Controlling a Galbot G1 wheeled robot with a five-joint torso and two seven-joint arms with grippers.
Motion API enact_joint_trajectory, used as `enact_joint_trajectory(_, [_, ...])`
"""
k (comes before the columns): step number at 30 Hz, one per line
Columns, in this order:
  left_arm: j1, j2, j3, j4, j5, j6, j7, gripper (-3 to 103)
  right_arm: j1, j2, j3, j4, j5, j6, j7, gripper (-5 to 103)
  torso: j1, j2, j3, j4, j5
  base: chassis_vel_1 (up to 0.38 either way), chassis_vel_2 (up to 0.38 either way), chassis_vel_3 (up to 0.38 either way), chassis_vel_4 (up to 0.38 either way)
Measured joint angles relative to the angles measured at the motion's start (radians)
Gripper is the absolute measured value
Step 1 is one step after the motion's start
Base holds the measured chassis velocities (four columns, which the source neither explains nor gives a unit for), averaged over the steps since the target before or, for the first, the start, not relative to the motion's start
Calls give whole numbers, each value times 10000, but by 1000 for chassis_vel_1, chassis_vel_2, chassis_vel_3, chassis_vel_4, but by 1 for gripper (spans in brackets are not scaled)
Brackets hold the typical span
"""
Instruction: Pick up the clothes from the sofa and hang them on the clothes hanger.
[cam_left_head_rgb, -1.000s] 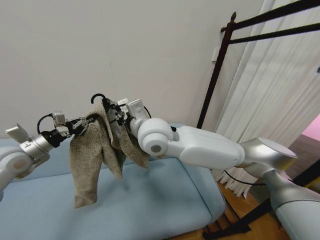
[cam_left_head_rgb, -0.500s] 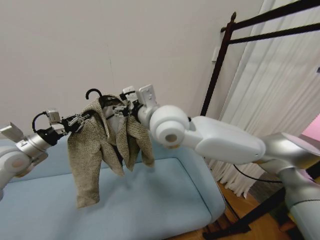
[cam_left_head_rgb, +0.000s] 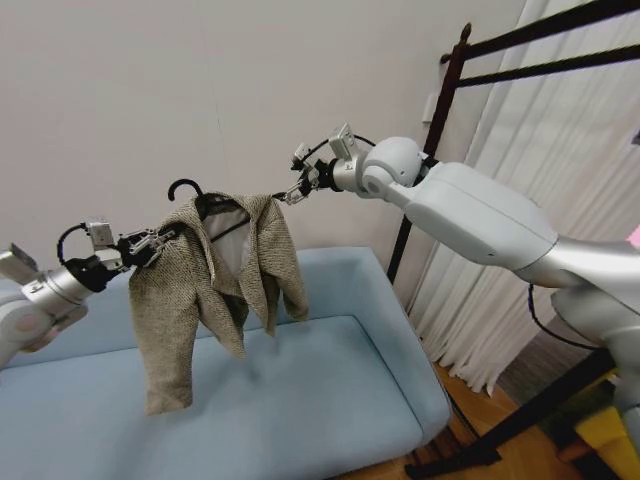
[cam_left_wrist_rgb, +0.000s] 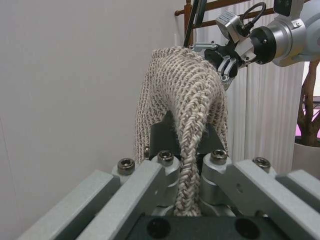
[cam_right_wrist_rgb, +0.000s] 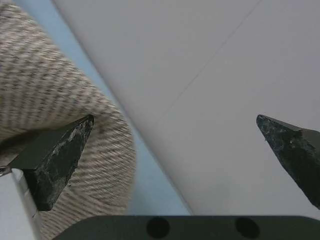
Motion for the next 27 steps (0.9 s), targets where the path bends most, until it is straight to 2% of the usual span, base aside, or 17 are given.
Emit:
enact_joint_trajectory(7, [3,9,22,43,87,28,362,3,305,87,-564,101,333,-67,-542,100,-1,0,0,-1,0,0,0,0,0])
enact_joint_trajectory(12, [-5,78,-7,209,241,49,1086,3,778,116,-1182,97,419,178,-1557,100,-1,0,-1,-4,0,0,0,0,0])
enact_joint_trajectory(13, [-5,78,-7,209,241,49,1086,3,778,116,-1182,97,419,178,-1557,100,-1,0,-1,-4,0,0,0,0,0])
enact_joint_trajectory(19, [-46,157,-17,393,516,153,2018,3,1178,190,-1726,265,591,328,-2122,100,-1,0,-1,-1,-1,0,0,0,0])
enact_joint_trajectory(21, [-49,165,-18,408,544,165,2124,3,1242,188,-1826,316,618,347,-2190,100,-1,0,-1,-1,-1,0,0,0,0])
enact_joint_trajectory(22, [-68,175,-22,434,589,183,2302,3,1319,176,-1969,383,666,378,-2285,102,-1,0,-1,-1,-1,0,0,0,0])
enact_joint_trajectory(26, [-116,187,-27,528,699,188,2697,3,1449,71,-2272,618,919,412,-2405,83,-1,0,-1,-3,0,0,0,0,0])
enact_joint_trajectory(27, [-116,187,-27,528,699,188,2697,3,1449,71,-2272,618,919,412,-2405,83,-1,0,-1,-3,0,0,0,0,0])
